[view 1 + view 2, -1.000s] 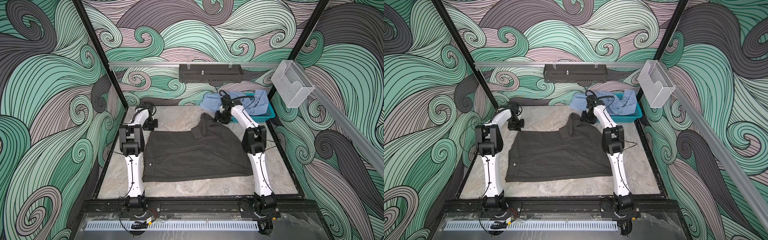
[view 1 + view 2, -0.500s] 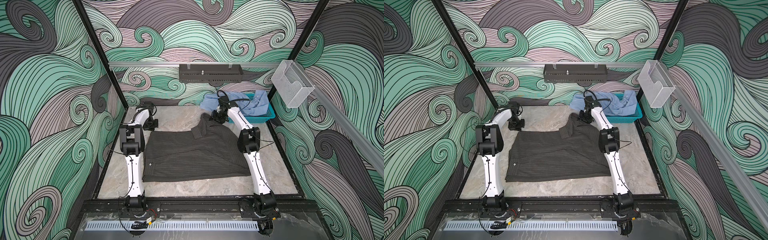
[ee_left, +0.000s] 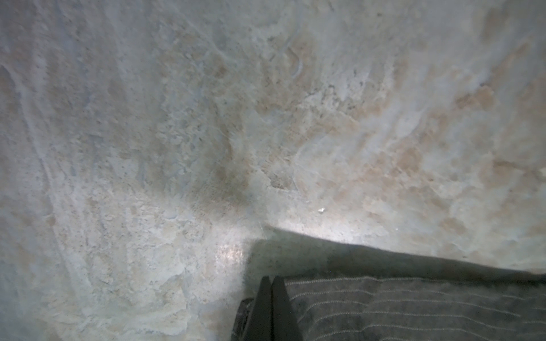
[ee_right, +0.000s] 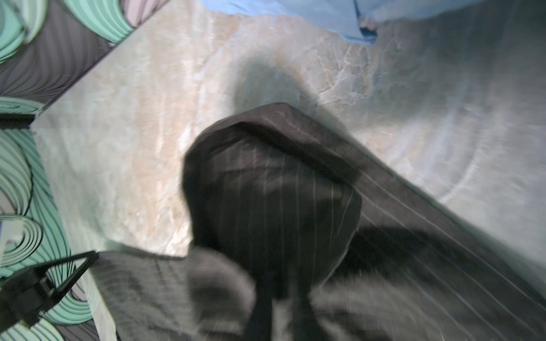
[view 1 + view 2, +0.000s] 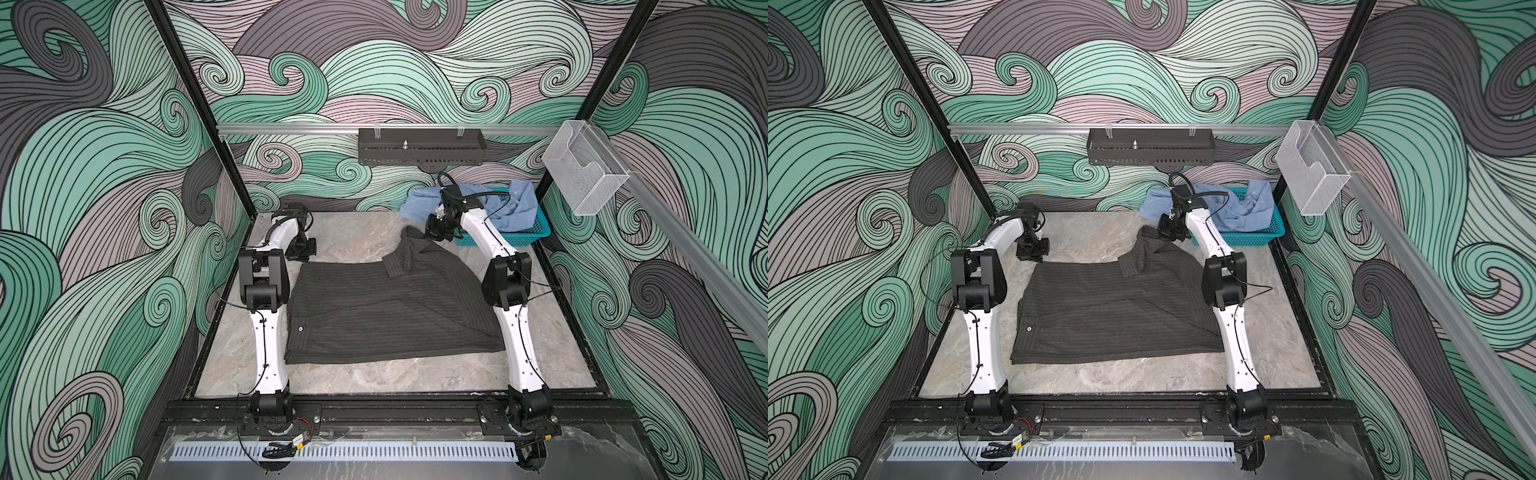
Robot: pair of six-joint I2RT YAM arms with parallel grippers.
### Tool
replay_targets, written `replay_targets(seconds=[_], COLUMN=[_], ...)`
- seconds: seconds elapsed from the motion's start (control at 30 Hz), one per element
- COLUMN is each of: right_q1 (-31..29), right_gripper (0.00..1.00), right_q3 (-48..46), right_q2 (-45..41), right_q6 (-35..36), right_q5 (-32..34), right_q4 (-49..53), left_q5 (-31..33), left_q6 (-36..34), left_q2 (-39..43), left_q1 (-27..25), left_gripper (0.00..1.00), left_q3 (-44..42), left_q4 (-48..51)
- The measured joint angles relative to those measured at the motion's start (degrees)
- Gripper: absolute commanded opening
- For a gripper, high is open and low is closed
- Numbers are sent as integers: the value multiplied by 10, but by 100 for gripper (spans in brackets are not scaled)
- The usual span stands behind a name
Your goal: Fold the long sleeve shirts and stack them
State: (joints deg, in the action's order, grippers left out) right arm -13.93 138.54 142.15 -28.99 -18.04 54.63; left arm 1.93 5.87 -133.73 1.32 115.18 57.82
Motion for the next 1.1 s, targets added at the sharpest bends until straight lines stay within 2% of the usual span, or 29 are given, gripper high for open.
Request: replay_targets(seconds=[0.1, 0.23, 0.47, 0.63, 0.7, 0.87, 0.93, 1.1], right_q1=[0, 0, -1, -3, -4, -4, -4, -4], right_gripper=[55, 57, 62, 61, 54, 12, 1, 0], right_q3=[-19, -20, -3, 14, 27, 62, 72, 50], right_q2=[-33, -32, 30, 71, 82, 92, 92, 63], right_q6=[-2, -16, -46, -59, -64, -72, -73, -61], right_q5=[0, -1, -6, -13, -17, -24, -23, -18], right_q4=[-3, -10, -10, -5, -4, -4, -7, -7], left_q5=[0, 0, 0, 0, 0, 0, 0, 2], left_q6=[0, 0, 0, 0, 0, 0, 0, 0], left_q2=[0, 0, 0, 0, 0, 0, 0, 0], left_q1=[0, 0, 0, 0, 0, 0, 0, 0], left_gripper=[0, 0, 0, 0, 0, 0, 0, 0], left_q3=[0, 0, 0, 0, 0, 0, 0, 0], left_q4=[0, 0, 0, 0, 0, 0, 0, 0])
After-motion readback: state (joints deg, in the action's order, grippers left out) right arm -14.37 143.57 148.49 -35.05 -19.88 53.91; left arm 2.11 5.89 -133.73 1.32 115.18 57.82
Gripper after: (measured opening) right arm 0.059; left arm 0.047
